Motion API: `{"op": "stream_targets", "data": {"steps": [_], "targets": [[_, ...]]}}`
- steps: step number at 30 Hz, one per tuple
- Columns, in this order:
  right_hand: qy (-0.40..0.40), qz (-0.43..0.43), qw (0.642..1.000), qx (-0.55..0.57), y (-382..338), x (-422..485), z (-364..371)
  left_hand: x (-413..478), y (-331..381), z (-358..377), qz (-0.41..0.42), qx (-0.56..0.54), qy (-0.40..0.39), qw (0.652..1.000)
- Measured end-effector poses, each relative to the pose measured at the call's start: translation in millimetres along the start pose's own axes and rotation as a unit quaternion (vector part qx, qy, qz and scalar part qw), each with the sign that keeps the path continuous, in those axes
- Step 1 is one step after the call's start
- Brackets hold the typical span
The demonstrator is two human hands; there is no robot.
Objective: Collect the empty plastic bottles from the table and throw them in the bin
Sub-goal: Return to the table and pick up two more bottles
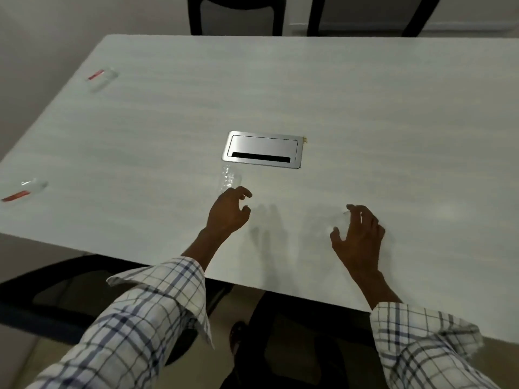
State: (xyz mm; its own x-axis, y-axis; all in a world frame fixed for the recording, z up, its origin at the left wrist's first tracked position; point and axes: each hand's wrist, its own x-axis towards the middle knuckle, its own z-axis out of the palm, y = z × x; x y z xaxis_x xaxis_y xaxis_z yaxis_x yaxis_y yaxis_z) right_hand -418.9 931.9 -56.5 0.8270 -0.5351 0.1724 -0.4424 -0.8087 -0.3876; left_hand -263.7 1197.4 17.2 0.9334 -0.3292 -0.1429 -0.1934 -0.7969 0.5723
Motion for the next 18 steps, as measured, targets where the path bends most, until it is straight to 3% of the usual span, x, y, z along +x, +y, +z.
{"op": "stream_targets", "data": {"steps": [5,9,18], "targets": [[0.015,0.01,0.999,0.027,-25,-22,18,22,-23,-27,0.121,0.14,-0.032,0.982],[-0.006,0.106,0.994,0.003,-37,-29,37,44,-54,-31,0.229,0.305,-0.035,0.924],[0.027,0.128,0.989,0.061,-56,-26,49,83,-94,-24,0.311,0.394,-0.065,0.862]]}}
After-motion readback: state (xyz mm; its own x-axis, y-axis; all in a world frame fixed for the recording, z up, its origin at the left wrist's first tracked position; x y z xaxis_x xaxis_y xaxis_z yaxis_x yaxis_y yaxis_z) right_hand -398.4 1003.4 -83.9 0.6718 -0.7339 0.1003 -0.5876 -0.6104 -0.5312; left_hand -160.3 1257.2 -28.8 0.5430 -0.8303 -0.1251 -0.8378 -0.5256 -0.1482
